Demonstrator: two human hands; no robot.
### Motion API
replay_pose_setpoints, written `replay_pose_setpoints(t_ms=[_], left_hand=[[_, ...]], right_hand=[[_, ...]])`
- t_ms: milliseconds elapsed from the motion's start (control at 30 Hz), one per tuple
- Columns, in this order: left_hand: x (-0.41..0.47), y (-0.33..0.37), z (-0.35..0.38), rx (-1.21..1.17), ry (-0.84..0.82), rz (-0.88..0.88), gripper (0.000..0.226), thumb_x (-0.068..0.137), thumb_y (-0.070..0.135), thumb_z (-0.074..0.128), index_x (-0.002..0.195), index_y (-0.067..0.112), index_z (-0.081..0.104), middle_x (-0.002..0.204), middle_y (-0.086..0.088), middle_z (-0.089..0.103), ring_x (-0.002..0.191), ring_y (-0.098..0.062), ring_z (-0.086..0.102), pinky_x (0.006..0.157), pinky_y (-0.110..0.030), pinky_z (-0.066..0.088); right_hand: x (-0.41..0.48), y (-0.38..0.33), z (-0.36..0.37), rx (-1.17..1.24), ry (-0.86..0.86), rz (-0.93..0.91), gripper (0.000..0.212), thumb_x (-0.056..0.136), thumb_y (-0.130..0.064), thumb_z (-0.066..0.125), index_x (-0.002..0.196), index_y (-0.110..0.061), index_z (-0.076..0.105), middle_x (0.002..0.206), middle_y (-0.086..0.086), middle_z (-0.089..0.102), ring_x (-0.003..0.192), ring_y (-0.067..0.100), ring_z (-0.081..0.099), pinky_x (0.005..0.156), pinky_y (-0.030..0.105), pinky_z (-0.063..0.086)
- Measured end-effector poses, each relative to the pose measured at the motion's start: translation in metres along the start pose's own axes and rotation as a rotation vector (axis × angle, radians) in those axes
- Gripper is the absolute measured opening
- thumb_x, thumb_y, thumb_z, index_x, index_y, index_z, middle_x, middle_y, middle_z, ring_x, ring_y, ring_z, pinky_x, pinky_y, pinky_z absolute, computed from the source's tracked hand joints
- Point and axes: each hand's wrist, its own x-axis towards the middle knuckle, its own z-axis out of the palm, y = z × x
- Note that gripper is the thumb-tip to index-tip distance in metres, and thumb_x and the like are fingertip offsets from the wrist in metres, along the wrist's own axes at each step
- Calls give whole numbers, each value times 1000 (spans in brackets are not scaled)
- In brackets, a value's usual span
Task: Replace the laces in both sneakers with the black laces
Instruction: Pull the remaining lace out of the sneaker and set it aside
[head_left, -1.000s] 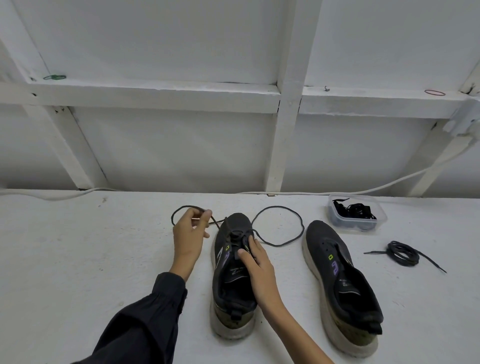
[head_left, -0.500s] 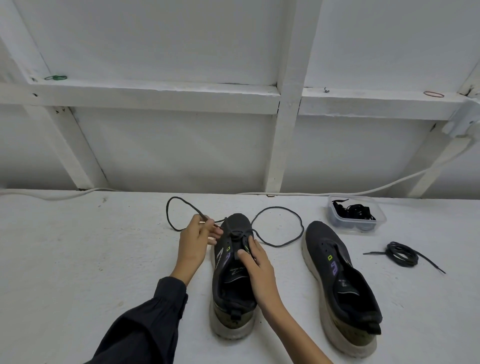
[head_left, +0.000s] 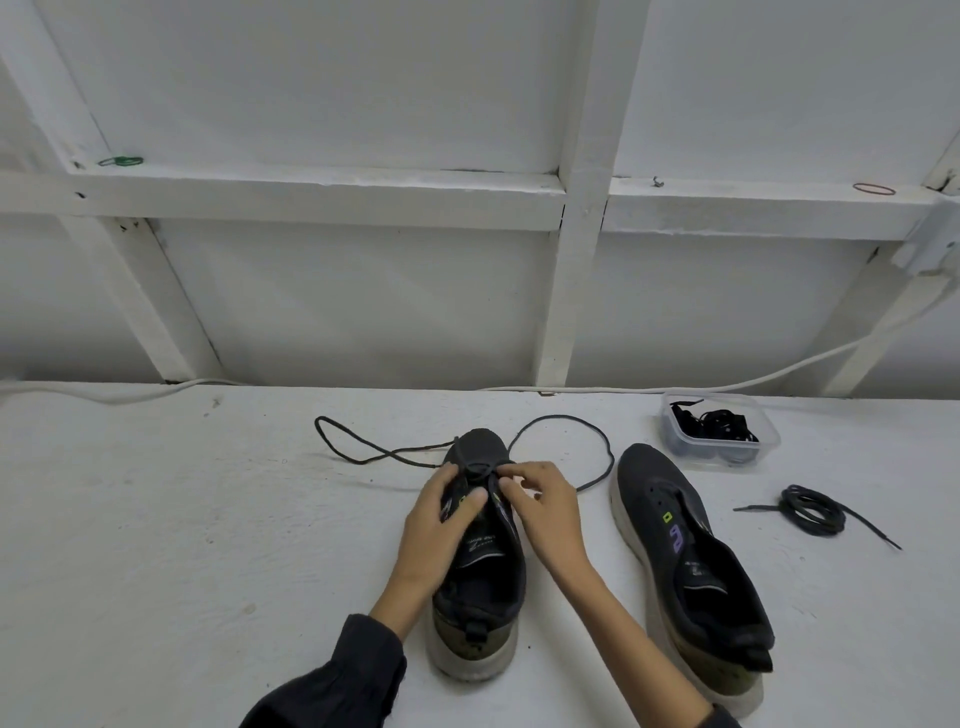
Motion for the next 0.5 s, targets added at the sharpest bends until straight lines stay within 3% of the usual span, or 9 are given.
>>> replay_pose_setpoints(t_ms=[67,133,267,400,500], left_hand=[[-3,2,3,22,-70,0,42,92,27,65,118,52,44,128,26,51,118,8,48,102,-17,38],[-1,0,1,41,-92,0,49,90,31,66,128,51,41,141,20,47,129,1,45,111,-28,36],[-2,1,-2,55,-111,4,52,90,33,66,130,54,41,138,22,50,126,5,47,111,-30,38],[-4,1,-1,77,-115,2,73,78,51,65,145,41,37,147,19,43,134,1,41,115,-33,35],[-3,1,-1,92,-99,-39,87,73,56,64,150,33,30,155,12,34,141,-6,33,118,-38,29]], right_hand=[[10,-2,-1,-132,8,-46,13,88,-24,67,96,-31,74,100,-9,65,94,5,58,82,29,50],[17,-6,-2,-247,13,-102,11,88,-25,66,93,-26,76,96,-8,67,90,9,60,77,31,51],[25,-11,2,-528,-51,-227,14,92,-23,55,91,-16,66,88,-4,66,80,17,59,69,33,47],[35,-10,8,-648,-35,-262,16,99,-25,42,96,-11,49,75,5,64,65,29,55,60,38,39],[41,-13,12,-759,-18,-303,21,103,-28,35,103,-11,48,76,7,65,62,32,49,57,36,33]])
